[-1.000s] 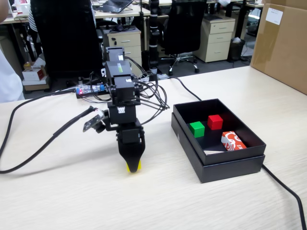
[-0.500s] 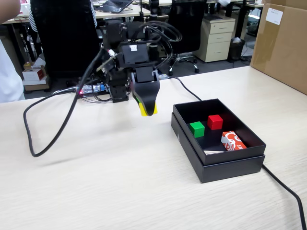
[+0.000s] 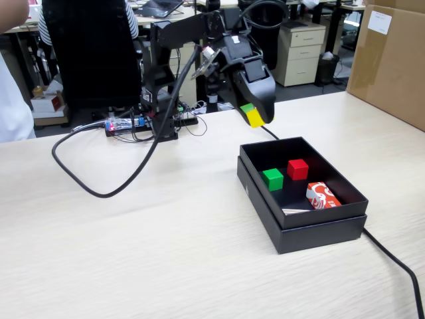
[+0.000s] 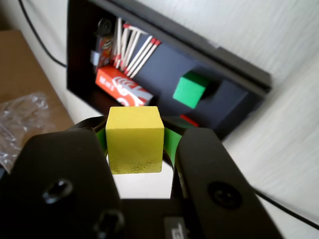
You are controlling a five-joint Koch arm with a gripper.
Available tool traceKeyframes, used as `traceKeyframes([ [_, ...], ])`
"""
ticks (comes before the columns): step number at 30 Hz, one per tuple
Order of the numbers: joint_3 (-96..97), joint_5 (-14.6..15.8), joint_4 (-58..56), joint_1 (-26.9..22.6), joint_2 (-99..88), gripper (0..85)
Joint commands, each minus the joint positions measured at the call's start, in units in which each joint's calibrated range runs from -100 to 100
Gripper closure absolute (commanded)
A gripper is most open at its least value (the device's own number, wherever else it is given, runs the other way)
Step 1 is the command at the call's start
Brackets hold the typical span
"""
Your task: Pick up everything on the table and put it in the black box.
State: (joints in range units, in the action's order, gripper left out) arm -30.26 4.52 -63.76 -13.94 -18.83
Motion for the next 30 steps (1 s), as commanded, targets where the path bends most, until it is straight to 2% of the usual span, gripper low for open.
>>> traceKeyframes([
  [1,-8.8,0.3,-0.2,-0.7,5.9,84.5],
  [6,-15.7,0.7,-0.2,-1.0,18.0,84.5],
  [8,-19.4,1.6,-0.1,-1.1,28.9,84.2],
  [9,-20.4,1.7,-0.1,-1.1,31.3,82.6],
  [10,-21.0,1.7,-0.1,-1.0,34.5,75.4],
  [14,-24.0,2.8,-0.1,-0.7,42.6,75.0],
  [19,-26.9,2.8,-0.1,-0.2,45.6,75.0],
  [23,-26.9,2.8,-0.1,0.0,47.0,71.4],
  [25,-26.5,2.7,-0.8,0.1,47.0,58.4],
  [30,-25.7,2.6,-1.1,0.1,46.2,45.6],
])
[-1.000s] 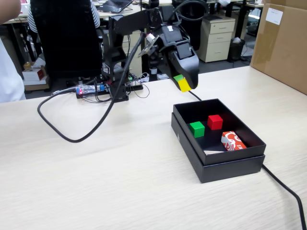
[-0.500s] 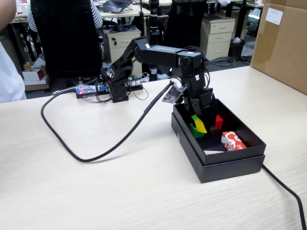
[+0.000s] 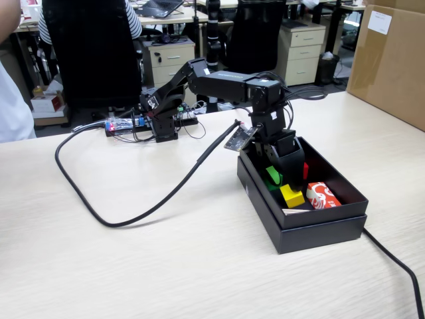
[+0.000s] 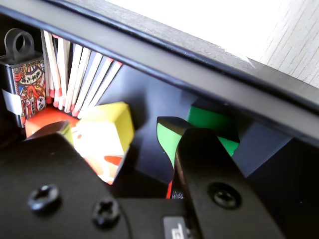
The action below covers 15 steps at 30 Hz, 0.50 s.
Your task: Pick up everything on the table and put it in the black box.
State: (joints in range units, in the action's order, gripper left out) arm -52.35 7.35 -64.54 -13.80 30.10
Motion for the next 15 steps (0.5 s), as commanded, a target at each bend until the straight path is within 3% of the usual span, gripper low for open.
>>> traceKeyframes([
  [1,-3.6,-0.3,-0.2,-0.1,-4.6,43.4],
  [9,2.1,-0.7,-0.2,0.4,-25.3,41.1],
  [11,6.4,-1.1,-0.2,1.7,-36.5,41.1],
  [12,17.2,-2.6,1.0,4.7,-53.0,38.8],
  [15,23.5,-3.2,1.9,6.5,-61.7,38.8],
])
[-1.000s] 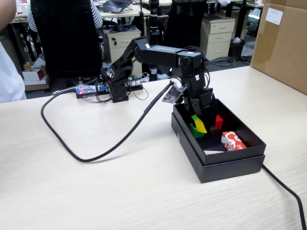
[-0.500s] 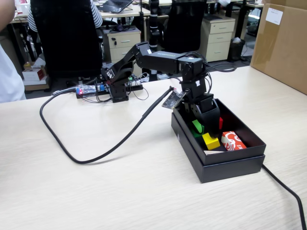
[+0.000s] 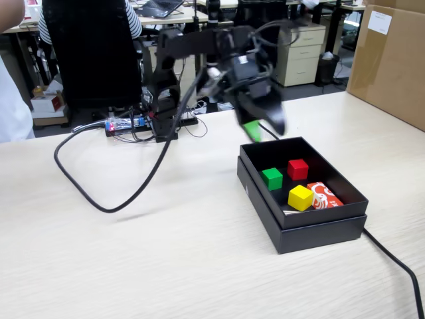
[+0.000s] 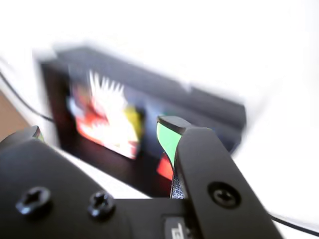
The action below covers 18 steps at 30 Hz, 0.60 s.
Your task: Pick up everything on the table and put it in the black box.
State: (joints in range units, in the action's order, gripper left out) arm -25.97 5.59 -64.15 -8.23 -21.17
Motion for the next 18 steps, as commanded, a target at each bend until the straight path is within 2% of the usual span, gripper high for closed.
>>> traceKeyframes([
  [1,-0.1,-1.7,2.3,1.6,-13.7,38.8],
  [10,20.3,-2.4,7.7,6.5,-35.8,38.8],
  [18,41.1,-2.4,16.7,8.3,-53.4,38.7],
])
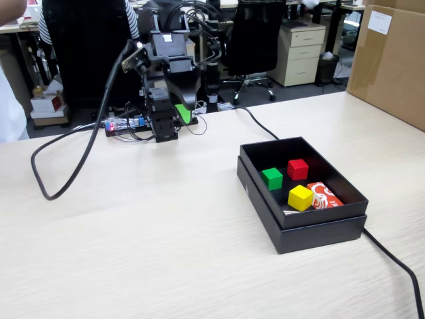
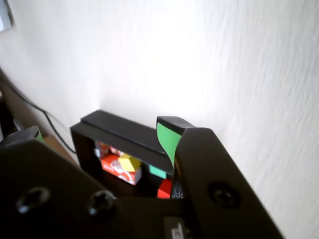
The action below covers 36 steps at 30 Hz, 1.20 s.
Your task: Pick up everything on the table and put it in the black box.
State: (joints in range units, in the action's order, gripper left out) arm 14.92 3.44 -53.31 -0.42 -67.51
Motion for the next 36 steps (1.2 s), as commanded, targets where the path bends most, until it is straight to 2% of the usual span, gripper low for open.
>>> traceKeyframes([
  [1,2.6,-0.2,7.0,0.6,-9.1,38.7],
  [12,27.3,0.0,16.2,0.7,-29.6,38.7],
  [16,35.6,-0.3,20.6,0.8,-31.9,38.7],
  [21,51.0,-3.2,37.2,1.2,-31.8,38.8],
  [31,69.8,-5.7,55.1,0.7,-31.7,38.8],
  [34,78.7,-7.4,61.5,0.6,-31.5,38.7],
  [36,81.0,-7.6,61.5,0.5,-31.5,38.4],
])
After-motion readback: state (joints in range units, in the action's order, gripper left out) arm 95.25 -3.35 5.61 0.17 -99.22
